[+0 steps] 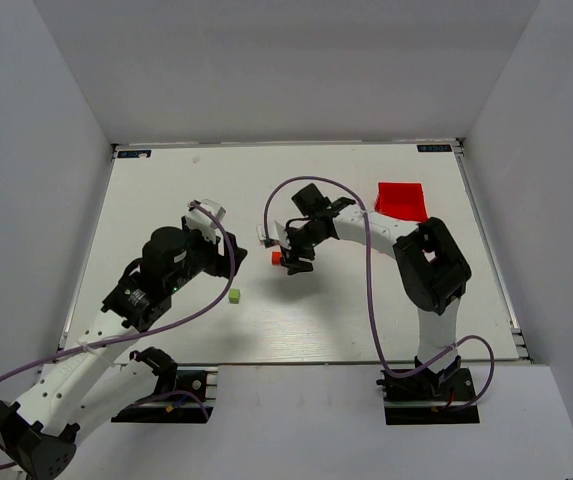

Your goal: Build the wood block tower

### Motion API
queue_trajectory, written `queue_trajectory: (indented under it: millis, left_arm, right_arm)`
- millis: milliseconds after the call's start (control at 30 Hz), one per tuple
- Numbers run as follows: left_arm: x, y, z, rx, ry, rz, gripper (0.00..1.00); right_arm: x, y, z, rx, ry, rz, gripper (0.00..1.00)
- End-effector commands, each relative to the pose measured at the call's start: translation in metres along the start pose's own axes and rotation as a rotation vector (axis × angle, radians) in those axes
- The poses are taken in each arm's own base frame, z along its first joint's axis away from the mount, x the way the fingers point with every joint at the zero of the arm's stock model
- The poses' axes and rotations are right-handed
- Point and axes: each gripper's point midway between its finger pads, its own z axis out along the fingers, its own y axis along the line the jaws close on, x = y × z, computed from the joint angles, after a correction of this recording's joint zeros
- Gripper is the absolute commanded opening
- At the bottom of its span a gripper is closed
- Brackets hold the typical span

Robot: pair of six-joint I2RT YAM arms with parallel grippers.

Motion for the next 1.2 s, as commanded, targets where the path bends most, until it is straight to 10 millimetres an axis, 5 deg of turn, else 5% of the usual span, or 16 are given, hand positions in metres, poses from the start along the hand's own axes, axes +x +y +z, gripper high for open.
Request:
queue_trajectory:
  millis: [0,1167]
  left_arm:
    - [-0.002,-0.001,-0.005,0.009,-0.015,-0.006,0.80]
    - [-0.004,-0.004,-0.005,0.028,-0.022,0.004,0.80]
  right_arm:
    - [-0.013,-0.015,0.006,0.046,-0.021,-0.028,0.69]
    - [-0.014,-0.035,0.025,0.179,0.036,0.017,0.67]
